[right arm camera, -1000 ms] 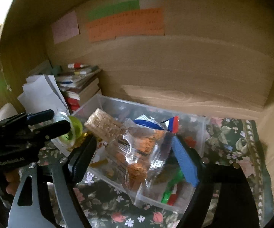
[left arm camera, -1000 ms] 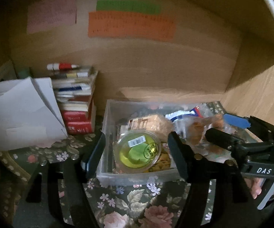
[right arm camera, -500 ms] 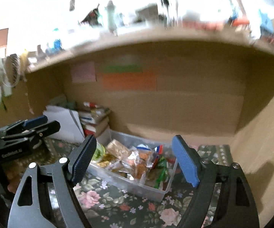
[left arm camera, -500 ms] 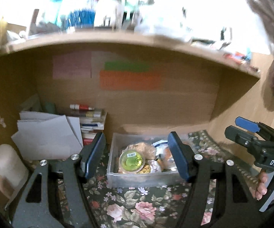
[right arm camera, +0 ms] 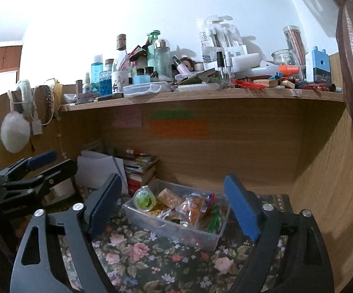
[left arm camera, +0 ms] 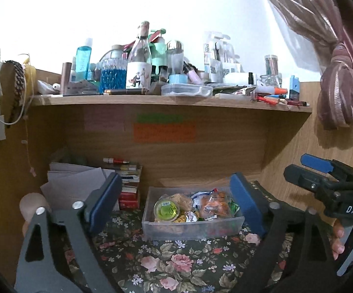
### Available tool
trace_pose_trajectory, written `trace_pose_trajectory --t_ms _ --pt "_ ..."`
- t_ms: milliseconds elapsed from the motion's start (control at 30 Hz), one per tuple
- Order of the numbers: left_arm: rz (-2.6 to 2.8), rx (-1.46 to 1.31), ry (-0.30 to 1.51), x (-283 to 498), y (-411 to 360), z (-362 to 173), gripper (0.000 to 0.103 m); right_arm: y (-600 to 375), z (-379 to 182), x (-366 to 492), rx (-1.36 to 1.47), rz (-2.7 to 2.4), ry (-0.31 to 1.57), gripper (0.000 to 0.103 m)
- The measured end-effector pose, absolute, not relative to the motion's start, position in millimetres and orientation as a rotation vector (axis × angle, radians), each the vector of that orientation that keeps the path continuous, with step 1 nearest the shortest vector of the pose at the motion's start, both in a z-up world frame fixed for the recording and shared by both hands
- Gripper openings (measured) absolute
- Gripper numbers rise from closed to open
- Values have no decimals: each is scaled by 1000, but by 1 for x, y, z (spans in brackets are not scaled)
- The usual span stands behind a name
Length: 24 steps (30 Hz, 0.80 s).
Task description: Organize snacks
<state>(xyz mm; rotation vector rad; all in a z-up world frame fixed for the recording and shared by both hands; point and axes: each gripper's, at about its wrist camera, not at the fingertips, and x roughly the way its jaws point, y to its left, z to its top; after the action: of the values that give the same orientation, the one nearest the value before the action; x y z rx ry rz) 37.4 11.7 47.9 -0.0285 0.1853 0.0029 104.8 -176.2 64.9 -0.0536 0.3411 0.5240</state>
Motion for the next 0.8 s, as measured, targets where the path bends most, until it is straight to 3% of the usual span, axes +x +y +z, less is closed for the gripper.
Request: trace_pose_trajectory --t_ms 167,800 --pt "13 -25 175 29 5 45 101 -179 64 93 -46 504 321 103" --pt "19 -43 197 33 0 36 103 -181 54 89 -55 451 324 103"
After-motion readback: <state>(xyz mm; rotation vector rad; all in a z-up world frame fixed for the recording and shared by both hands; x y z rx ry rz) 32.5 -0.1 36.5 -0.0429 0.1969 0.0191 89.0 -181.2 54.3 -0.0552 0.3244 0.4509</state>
